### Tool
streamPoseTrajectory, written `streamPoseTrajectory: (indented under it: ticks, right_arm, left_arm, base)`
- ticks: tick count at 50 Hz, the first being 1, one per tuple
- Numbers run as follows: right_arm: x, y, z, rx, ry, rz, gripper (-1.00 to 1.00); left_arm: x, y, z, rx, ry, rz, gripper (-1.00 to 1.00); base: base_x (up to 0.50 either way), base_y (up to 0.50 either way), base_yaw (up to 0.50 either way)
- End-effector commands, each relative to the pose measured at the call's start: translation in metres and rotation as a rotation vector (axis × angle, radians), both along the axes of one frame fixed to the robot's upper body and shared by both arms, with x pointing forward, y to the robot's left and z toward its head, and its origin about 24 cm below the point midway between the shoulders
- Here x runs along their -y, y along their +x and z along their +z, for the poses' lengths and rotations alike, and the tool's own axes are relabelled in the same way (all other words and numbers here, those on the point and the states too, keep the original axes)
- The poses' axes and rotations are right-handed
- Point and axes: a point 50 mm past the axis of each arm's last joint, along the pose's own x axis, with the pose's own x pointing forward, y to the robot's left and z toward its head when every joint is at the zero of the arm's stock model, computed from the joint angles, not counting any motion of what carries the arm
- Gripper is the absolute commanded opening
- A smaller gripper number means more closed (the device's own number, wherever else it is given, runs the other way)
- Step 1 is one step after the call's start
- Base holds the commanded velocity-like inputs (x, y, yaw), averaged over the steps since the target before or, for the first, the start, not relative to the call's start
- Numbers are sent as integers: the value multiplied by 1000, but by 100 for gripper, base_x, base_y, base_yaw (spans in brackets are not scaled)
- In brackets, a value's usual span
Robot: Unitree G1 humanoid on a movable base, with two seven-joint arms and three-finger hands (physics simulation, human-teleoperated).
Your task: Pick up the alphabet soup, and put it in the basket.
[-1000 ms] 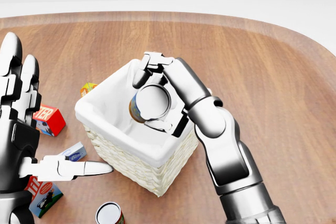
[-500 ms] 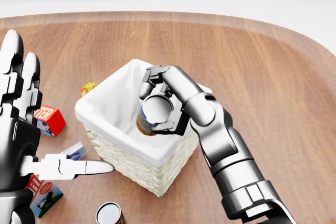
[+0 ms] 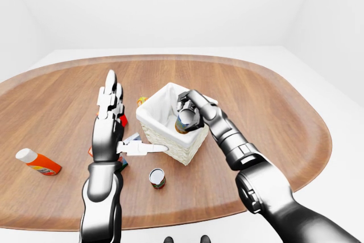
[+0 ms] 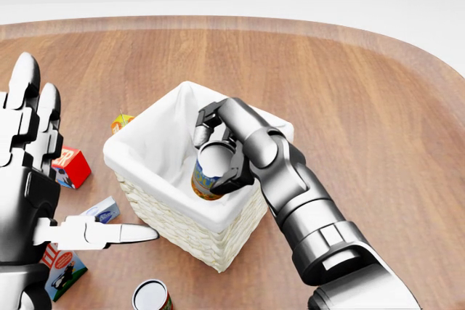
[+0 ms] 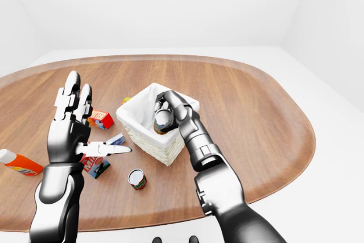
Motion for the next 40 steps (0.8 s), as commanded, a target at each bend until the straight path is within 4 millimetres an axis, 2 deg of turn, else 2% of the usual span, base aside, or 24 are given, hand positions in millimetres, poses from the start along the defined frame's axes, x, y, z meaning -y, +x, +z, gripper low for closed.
streamPoseTrajectory:
  ticks: [1,12,40]
  right_arm:
    - [-10,4,6,-16,-10,4,-100]
    - [-18,9,20,-9,-32,18,-100]
    - [-17,14,31,2,-71,6,-100]
  left_arm:
    - [0,1,-3,-15,-3,0,100]
    - [-1,1,-3,-16,-3,4,100]
    - [-2,1,-5,-22,-2,6,100]
  base:
    - [0,0,0]
    - [0,0,0]
    - [0,0,0]
